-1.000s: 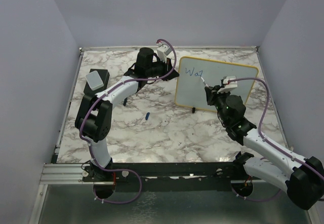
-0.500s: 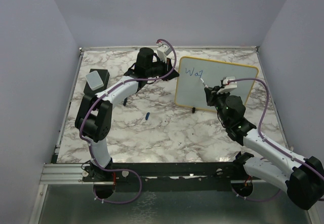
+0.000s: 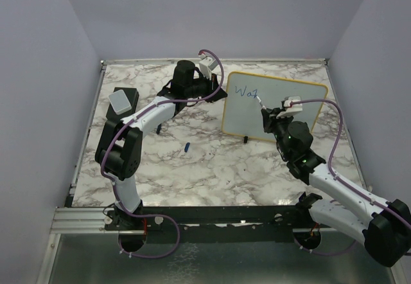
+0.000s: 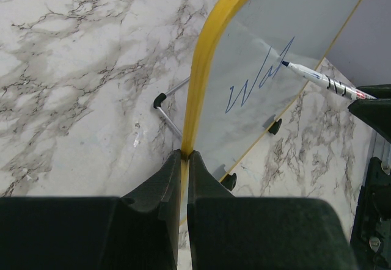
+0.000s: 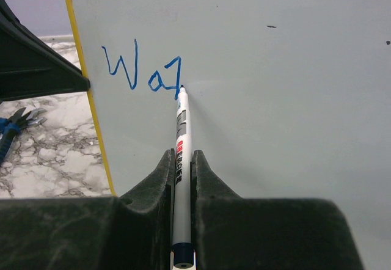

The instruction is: Write a sentence on the whiteboard

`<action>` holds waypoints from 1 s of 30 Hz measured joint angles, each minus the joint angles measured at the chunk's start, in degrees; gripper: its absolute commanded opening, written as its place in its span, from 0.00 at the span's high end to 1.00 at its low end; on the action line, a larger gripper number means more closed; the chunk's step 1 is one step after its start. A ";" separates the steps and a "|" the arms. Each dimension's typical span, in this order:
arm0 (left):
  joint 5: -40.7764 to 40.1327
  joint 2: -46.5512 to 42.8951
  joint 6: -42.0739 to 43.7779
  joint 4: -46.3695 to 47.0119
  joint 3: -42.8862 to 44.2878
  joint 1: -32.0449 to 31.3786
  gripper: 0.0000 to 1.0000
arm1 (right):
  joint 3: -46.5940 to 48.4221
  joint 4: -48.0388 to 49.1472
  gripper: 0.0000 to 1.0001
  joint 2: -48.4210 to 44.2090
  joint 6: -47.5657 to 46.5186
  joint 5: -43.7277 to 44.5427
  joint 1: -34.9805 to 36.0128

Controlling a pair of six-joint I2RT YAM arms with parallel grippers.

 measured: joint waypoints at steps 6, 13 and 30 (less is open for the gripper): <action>0.00 0.00 0.00 0.00 0.00 0.00 0.94 | 0.35 0.24 0.99 0.00 -0.46 0.55 0.00; 0.00 0.00 0.00 0.00 0.00 0.00 0.94 | 0.48 1.07 0.99 -0.02 -0.87 1.38 0.00; 0.02 -0.04 0.00 -0.04 0.00 0.00 0.94 | 0.48 1.18 0.99 -1.44 -0.66 4.13 0.00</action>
